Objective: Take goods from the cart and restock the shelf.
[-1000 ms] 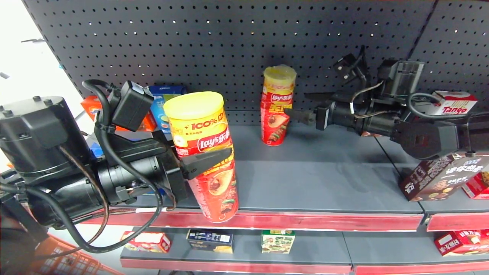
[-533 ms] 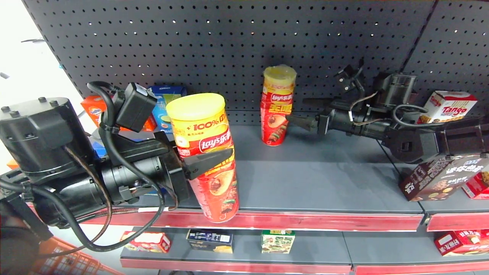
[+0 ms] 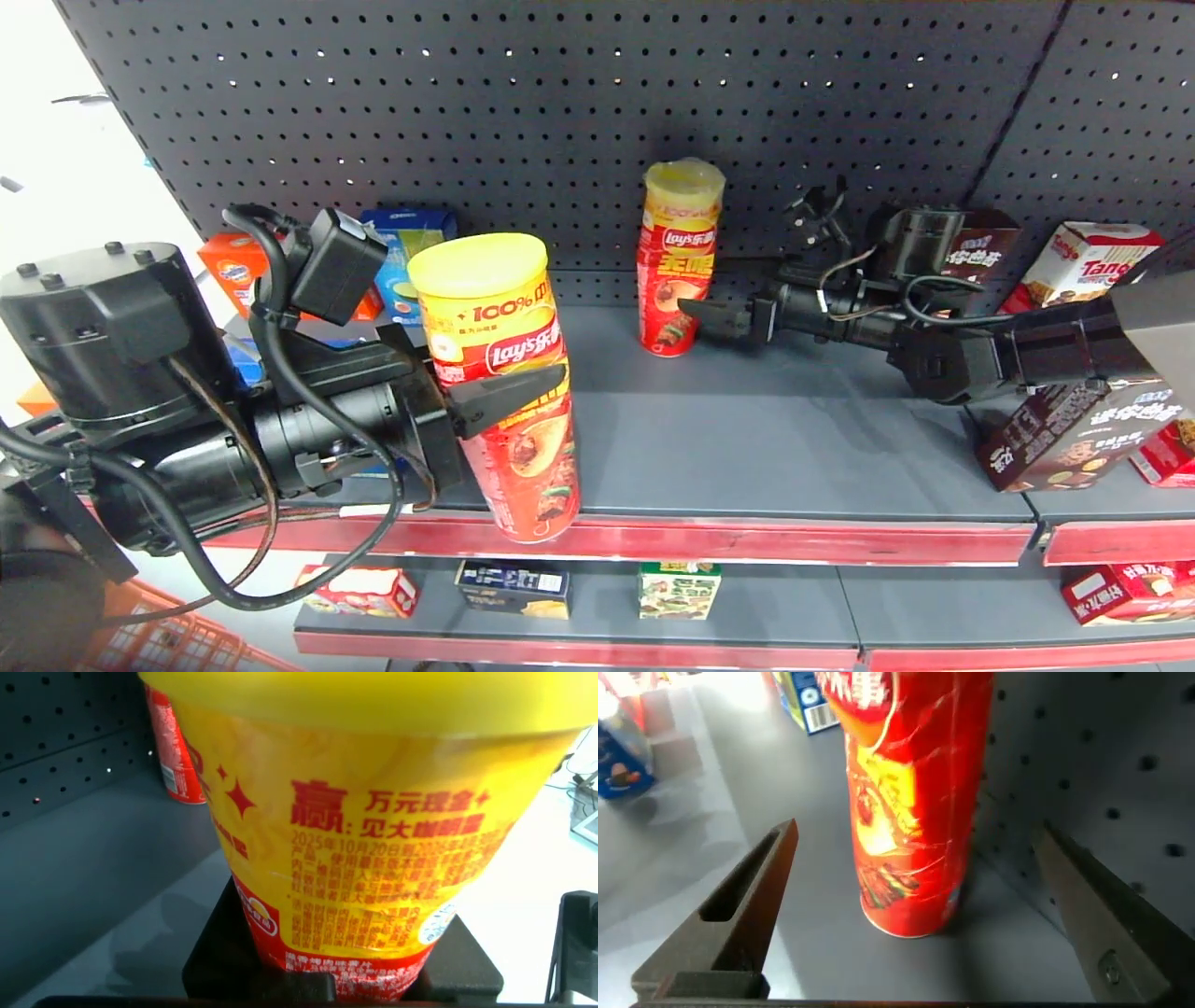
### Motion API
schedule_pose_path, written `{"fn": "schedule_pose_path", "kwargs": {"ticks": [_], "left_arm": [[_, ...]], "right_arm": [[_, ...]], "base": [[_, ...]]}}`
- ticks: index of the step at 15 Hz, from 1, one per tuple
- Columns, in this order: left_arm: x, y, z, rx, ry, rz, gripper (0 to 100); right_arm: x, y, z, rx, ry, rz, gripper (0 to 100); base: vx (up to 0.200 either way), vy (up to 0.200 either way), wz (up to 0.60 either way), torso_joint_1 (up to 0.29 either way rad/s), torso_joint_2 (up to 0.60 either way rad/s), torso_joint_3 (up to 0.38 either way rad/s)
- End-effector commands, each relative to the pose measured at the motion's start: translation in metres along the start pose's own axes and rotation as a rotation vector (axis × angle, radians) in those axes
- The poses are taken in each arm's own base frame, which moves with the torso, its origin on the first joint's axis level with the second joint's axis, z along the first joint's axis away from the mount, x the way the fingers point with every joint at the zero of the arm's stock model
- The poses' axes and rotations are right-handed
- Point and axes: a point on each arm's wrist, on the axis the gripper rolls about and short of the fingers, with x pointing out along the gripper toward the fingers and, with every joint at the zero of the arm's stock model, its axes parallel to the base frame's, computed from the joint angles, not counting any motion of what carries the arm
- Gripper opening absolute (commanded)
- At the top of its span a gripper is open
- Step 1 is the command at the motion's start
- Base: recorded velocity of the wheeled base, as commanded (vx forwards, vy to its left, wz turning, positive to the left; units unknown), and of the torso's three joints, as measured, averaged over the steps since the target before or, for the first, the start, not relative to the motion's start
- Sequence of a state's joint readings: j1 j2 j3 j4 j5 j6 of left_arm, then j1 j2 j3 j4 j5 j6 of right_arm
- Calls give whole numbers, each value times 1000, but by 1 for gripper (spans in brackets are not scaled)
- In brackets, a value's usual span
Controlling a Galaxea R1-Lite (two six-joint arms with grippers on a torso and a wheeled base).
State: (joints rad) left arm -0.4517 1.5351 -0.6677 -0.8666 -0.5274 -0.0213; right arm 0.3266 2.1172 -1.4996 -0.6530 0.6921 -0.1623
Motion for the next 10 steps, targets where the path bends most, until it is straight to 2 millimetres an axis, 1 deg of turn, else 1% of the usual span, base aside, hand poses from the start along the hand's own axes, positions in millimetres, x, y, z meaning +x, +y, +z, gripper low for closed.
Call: {"fn": "schedule_pose_path", "kwargs": {"ticks": [1,4,6,10], "left_arm": [[1,1,-1,-2,3,2,0],[2,2,-3,-5,8,2,0],[2,2,-3,-5,8,2,0],[2,2,-3,-6,10,4,0]], "right_arm": [[5,2,-5,6,3,22,100],[6,7,-6,9,5,38,100],[5,16,-5,15,8,54,100],[-5,30,2,19,12,69,100]], "base": [[0,0,0,0,0,0],[0,0,0,0,0,0],[0,0,0,0,0,0],[0,0,0,0,0,0]]}}
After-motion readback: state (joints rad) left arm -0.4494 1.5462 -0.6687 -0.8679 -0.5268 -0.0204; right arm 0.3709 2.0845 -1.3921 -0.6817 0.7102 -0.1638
